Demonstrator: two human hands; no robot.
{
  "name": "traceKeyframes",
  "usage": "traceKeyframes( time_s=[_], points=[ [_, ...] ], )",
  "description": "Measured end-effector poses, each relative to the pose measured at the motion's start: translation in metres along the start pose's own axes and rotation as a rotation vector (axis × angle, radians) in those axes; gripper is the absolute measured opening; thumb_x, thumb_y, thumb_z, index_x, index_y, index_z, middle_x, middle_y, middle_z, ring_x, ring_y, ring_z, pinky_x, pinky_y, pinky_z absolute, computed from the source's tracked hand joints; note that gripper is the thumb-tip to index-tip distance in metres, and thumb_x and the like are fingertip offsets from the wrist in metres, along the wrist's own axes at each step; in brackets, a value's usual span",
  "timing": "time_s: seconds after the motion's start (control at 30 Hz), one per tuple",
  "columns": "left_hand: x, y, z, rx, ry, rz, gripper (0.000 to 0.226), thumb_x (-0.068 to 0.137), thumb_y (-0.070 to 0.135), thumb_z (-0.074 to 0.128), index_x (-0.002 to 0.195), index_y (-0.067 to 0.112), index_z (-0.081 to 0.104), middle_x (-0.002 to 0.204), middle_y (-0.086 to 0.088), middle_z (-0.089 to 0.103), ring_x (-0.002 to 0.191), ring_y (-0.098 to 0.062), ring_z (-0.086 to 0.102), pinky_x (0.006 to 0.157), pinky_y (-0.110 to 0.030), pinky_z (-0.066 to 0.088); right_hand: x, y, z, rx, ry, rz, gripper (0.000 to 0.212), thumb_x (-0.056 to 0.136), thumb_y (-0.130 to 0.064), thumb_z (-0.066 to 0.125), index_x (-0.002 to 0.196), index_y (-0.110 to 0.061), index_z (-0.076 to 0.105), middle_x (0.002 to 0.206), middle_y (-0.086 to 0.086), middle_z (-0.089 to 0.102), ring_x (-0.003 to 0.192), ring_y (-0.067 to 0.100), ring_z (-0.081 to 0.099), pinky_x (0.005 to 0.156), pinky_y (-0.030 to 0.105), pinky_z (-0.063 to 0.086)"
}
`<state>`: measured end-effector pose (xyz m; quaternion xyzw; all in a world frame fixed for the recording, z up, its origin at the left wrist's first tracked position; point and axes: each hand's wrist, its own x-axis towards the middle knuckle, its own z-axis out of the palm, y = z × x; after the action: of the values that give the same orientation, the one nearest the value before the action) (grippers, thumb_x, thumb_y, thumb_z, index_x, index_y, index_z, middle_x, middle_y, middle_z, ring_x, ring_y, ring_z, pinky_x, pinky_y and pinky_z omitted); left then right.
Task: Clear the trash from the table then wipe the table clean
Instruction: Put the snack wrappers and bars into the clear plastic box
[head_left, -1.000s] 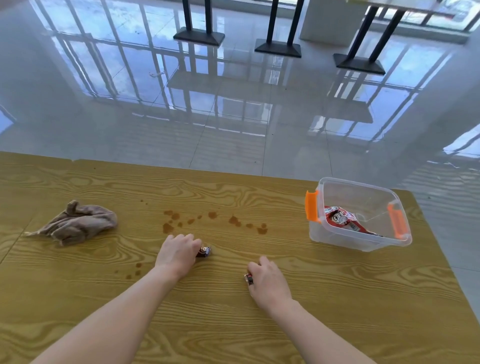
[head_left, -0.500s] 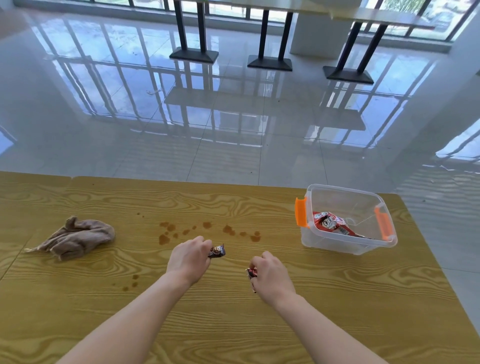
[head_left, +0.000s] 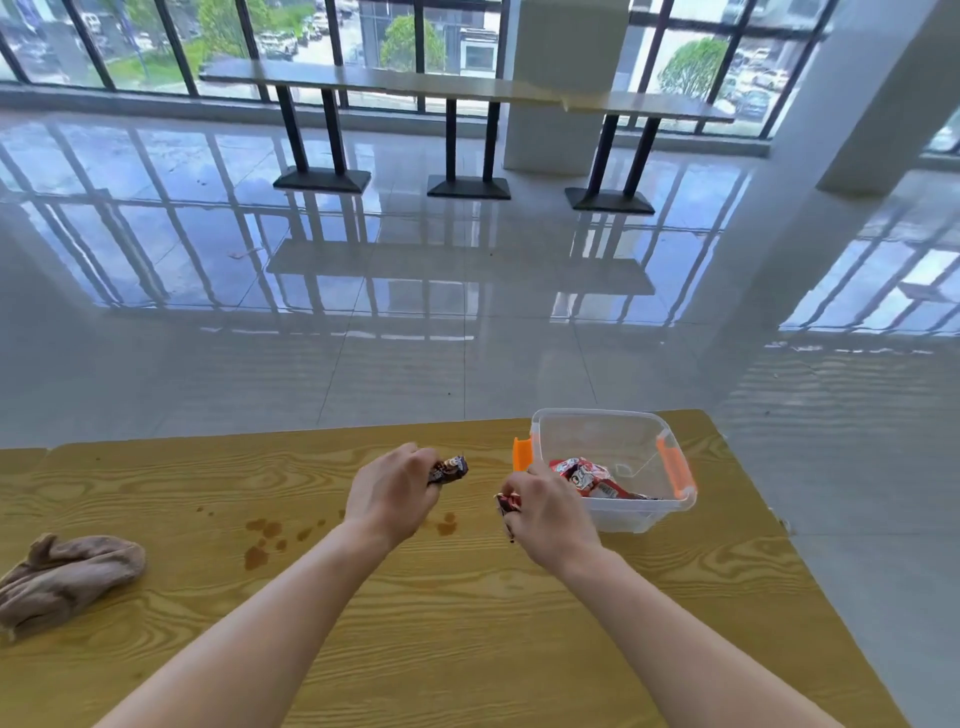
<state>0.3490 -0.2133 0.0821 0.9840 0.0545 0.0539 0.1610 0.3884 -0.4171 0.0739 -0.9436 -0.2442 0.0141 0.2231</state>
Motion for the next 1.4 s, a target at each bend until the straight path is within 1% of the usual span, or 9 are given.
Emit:
traceKeyframes(
  time_s=[0.23,0.4,0.53,0.63,0.73,0.87,1.0,1.3,1.4],
  points=[
    [0.042,0.066,0.004,-0.073,0.022,0.078,0.013,0.09,0.023,0.059,0.098,0.018,0.068,0.09,0.0,0.066,0.081,-0.026,0.061,0.067,-0.04,0.053,0.016,0.047,-0.045,-0.065,0.031,0.134,0.014,0.078,-0.013,0.069,0.091,-0.013,0.071,0.092,0.005,0.062,0.086,0.026,0.056,0.065,0.028,0.034],
    [0.07,0.108,0.018,-0.072,-0.017,0.11,0.007,0.085,0.021,0.059,0.081,0.015,0.062,0.079,-0.004,0.065,0.074,-0.032,0.06,0.057,-0.035,0.046,0.024,0.088,-0.066,-0.084,0.029,0.211,0.022,0.079,-0.013,0.066,0.101,-0.016,0.072,0.101,0.006,0.062,0.094,0.028,0.058,0.073,0.033,0.045],
    [0.092,0.134,0.033,-0.076,-0.048,0.092,0.009,0.081,0.019,0.06,0.086,0.015,0.067,0.076,-0.005,0.067,0.071,-0.032,0.061,0.058,-0.036,0.052,0.03,0.118,-0.079,-0.132,0.051,0.244,0.017,0.078,-0.011,0.066,0.093,-0.014,0.073,0.098,0.007,0.062,0.093,0.031,0.058,0.084,0.031,0.042],
    [0.106,0.149,0.044,-0.102,-0.058,0.076,0.013,0.08,0.019,0.061,0.089,0.017,0.07,0.077,-0.005,0.068,0.071,-0.032,0.061,0.058,-0.036,0.052,0.038,0.137,-0.085,-0.104,0.038,0.264,0.02,0.078,-0.009,0.066,0.096,-0.013,0.073,0.103,0.009,0.062,0.096,0.03,0.059,0.08,0.032,0.047],
    [0.119,0.162,0.057,-0.103,-0.07,0.069,0.013,0.08,0.018,0.062,0.089,0.017,0.07,0.075,-0.004,0.067,0.069,-0.031,0.061,0.057,-0.035,0.05,0.047,0.156,-0.086,-0.084,0.03,0.272,0.028,0.078,-0.008,0.069,0.104,-0.015,0.072,0.107,0.008,0.063,0.098,0.026,0.059,0.075,0.027,0.04],
    [0.131,0.173,0.079,-0.028,-0.134,0.054,0.004,0.075,0.014,0.058,0.075,0.013,0.062,0.071,-0.006,0.063,0.068,-0.032,0.058,0.052,-0.032,0.043,0.061,0.176,-0.08,-0.078,-0.007,0.281,0.027,0.08,-0.007,0.069,0.106,-0.014,0.071,0.104,0.009,0.059,0.097,0.028,0.059,0.076,0.03,0.043],
    [0.134,0.174,0.095,0.136,-0.158,0.113,0.01,0.075,0.013,0.058,0.067,0.016,0.051,0.075,-0.007,0.064,0.074,-0.032,0.057,0.058,-0.032,0.038,0.069,0.189,-0.07,-0.09,-0.065,0.266,0.021,0.082,-0.006,0.065,0.102,-0.011,0.07,0.108,0.01,0.058,0.099,0.028,0.057,0.078,0.03,0.043],
    [0.134,0.183,0.113,0.308,-0.2,0.132,0.023,0.081,0.005,0.055,0.066,0.02,0.047,0.067,-0.001,0.054,0.061,-0.027,0.046,0.076,-0.037,0.038,0.082,0.195,-0.052,-0.126,-0.098,0.183,0.016,0.087,-0.015,0.059,0.097,-0.007,0.069,0.104,0.01,0.057,0.108,0.027,0.049,0.083,0.033,0.046],
    [0.135,0.185,0.116,0.269,-0.186,0.12,0.019,0.085,0.011,0.059,0.071,0.022,0.051,0.075,-0.001,0.064,0.066,-0.024,0.05,0.067,-0.035,0.035,0.083,0.194,-0.049,-0.138,-0.09,0.192,0.013,0.085,-0.011,0.058,0.092,-0.008,0.068,0.098,0.008,0.056,0.107,0.027,0.048,0.076,0.029,0.04]
  ],
)
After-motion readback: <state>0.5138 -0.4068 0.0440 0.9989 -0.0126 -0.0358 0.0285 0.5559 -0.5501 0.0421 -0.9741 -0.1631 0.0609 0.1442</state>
